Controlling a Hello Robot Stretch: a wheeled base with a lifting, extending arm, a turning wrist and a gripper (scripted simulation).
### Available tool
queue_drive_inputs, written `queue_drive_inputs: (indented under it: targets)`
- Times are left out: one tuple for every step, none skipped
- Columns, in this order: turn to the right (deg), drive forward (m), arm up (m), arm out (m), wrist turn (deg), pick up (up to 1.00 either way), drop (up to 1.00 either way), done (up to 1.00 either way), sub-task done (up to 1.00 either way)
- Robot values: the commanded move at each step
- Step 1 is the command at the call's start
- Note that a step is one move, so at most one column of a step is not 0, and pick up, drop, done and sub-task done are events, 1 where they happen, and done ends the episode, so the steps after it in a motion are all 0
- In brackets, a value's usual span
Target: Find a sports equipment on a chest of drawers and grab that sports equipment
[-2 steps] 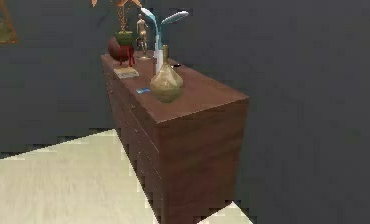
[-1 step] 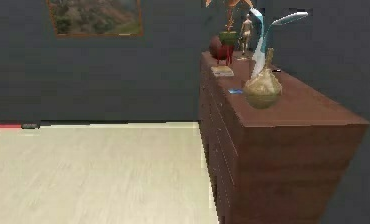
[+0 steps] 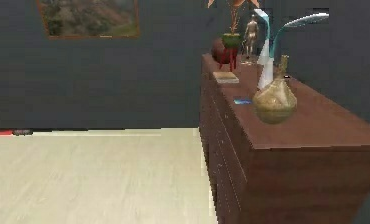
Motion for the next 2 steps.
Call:
queue_drive_inputs:
  targets:
    - [-21.0, 0.0, 0.0, 0.0, 0.0, 0.0, 0.0, 0.0, 0.0]
    - [0.0, 0.45, 0.0, 0.0, 0.0, 0.0, 0.0, 0.0, 0.0]
